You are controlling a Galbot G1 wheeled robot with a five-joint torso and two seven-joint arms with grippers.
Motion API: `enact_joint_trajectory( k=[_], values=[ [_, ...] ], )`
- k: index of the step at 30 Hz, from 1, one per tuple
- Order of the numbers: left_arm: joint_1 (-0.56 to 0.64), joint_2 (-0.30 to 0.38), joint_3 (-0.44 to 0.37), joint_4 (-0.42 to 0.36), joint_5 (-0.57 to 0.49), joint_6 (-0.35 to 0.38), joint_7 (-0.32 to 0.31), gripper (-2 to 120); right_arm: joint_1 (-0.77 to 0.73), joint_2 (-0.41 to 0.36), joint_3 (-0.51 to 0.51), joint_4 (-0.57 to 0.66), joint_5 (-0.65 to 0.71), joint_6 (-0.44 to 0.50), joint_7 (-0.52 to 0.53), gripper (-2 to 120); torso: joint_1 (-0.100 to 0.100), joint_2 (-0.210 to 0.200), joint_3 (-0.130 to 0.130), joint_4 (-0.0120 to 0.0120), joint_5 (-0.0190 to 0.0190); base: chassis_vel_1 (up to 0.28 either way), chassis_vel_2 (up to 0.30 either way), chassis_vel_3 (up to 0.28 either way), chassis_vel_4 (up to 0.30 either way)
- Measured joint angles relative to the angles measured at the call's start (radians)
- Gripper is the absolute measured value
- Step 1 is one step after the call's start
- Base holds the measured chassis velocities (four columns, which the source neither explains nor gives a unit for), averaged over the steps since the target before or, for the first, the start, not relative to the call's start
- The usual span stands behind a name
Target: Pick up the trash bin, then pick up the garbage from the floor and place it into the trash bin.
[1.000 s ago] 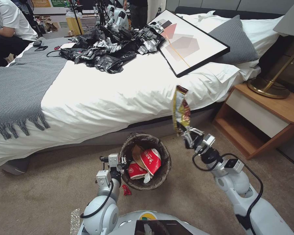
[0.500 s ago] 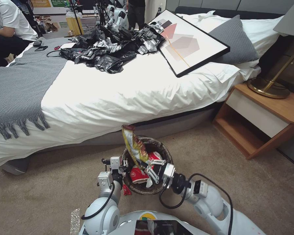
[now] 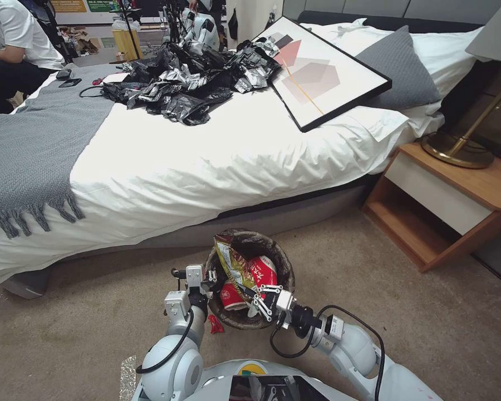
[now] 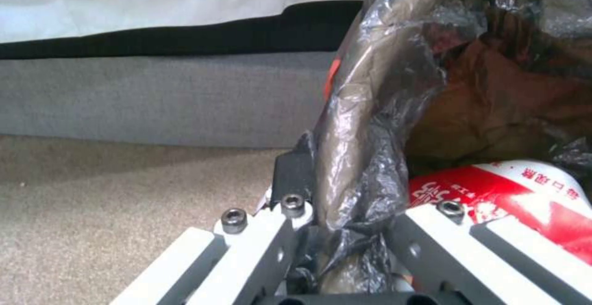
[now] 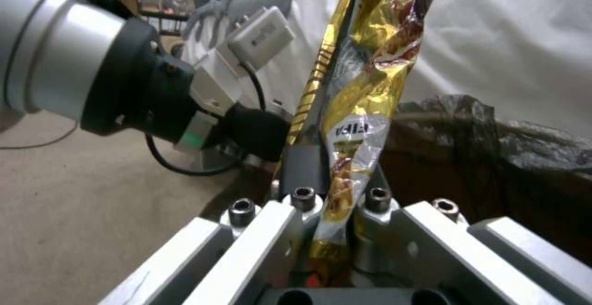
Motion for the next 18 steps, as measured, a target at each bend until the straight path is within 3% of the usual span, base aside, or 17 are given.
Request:
enact_joint_trajectory(
  k=[2, 12, 14, 15, 17, 18],
  values=[
    [-0.001, 0.001, 0.0, 0.0, -0.001, 0.0, 0.0, 3, 0.0, 0.0, 0.003, -0.003, -0.008, -0.001, 0.004, 3, 0.0, 0.0, 0.0, 0.0, 0.0, 0.0, 0.0, 0.0, 0.0],
    [-0.002, 0.01, -0.004, -0.006, -0.008, 0.002, -0.002, 3, 0.003, 0.003, 0.011, -0.006, -0.038, -0.003, 0.022, 43, 0.0, 0.0, 0.0, 0.0, 0.0, 0.0, 0.0, 0.0, 0.0],
    [-0.002, 0.01, -0.004, -0.007, -0.009, 0.003, -0.002, 3, 0.002, 0.003, 0.011, -0.006, -0.038, -0.003, 0.022, 45, 0.0, 0.0, 0.0, 0.0, 0.0, 0.0, 0.0, 0.0, 0.0],
    [-0.001, 0.01, -0.004, -0.007, -0.009, 0.003, -0.002, 3, 0.001, 0.002, 0.013, -0.006, -0.04, -0.003, 0.022, 54, 0.0, 0.0, 0.0, 0.0, 0.0, 0.0, 0.0, 0.0, 0.0],
    [-0.001, 0.01, -0.003, -0.007, -0.009, 0.003, -0.002, 3, 0.001, 0.001, 0.014, -0.006, -0.041, -0.003, 0.022, 58, 0.0, 0.0, 0.0, 0.0, 0.0, 0.0, 0.0, 0.0, 0.0],
    [-0.001, 0.01, -0.003, -0.007, -0.009, 0.004, -0.002, 3, 0.0, 0.0, 0.015, -0.005, -0.041, -0.003, 0.022, 65, 0.0, 0.0, 0.0, 0.0, 0.0, 0.0, 0.0, 0.0, 0.0]
  ],
)
